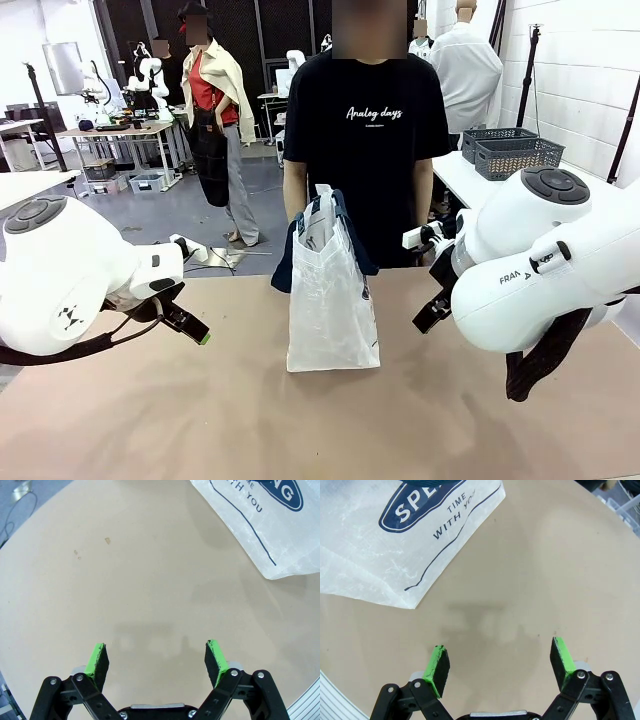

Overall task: Transfer purchased items from the store into the shopping bag.
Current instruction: Open the Reusable shopping bag in the center of the table.

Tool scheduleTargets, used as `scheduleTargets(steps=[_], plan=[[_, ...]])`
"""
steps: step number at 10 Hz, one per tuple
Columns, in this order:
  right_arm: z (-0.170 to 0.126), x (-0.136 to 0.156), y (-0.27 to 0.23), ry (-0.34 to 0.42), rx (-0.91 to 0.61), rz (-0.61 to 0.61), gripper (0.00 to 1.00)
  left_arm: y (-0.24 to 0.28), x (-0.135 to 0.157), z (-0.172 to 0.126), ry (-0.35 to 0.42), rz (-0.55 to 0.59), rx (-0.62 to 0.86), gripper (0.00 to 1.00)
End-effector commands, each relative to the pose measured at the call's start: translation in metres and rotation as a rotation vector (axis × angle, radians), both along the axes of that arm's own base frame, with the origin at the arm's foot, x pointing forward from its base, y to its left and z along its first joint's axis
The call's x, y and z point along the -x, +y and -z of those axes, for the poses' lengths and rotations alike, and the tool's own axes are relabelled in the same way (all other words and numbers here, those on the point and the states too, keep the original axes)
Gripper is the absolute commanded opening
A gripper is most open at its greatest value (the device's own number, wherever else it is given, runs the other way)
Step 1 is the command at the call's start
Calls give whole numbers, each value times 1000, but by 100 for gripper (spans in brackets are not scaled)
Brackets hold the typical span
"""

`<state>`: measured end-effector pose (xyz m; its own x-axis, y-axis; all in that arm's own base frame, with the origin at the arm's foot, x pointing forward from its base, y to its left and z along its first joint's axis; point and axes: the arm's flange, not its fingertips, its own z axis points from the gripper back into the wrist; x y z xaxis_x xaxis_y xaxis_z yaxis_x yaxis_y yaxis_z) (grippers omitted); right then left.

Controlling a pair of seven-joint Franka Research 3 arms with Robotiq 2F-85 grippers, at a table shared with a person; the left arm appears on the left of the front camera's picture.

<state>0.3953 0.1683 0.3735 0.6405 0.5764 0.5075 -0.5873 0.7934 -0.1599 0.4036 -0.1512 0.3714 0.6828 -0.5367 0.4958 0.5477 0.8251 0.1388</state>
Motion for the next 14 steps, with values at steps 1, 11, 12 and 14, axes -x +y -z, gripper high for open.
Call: scheduleTargets(steps=[1, 11, 12, 14], plan=[[0, 0, 0, 0, 0, 0, 100, 1, 0, 0, 0, -1, 0, 100], [-118, -21, 4, 167, -77, 66, 100, -37, -27, -114, 119, 10, 311, 100], [-145, -32, 5, 185, -72, 79, 100, -44, -39, -132, 135, 32, 343, 100], [-200, -59, 12, 220, -38, 134, 100, -51, -74, -165, 193, 74, 387, 100]])
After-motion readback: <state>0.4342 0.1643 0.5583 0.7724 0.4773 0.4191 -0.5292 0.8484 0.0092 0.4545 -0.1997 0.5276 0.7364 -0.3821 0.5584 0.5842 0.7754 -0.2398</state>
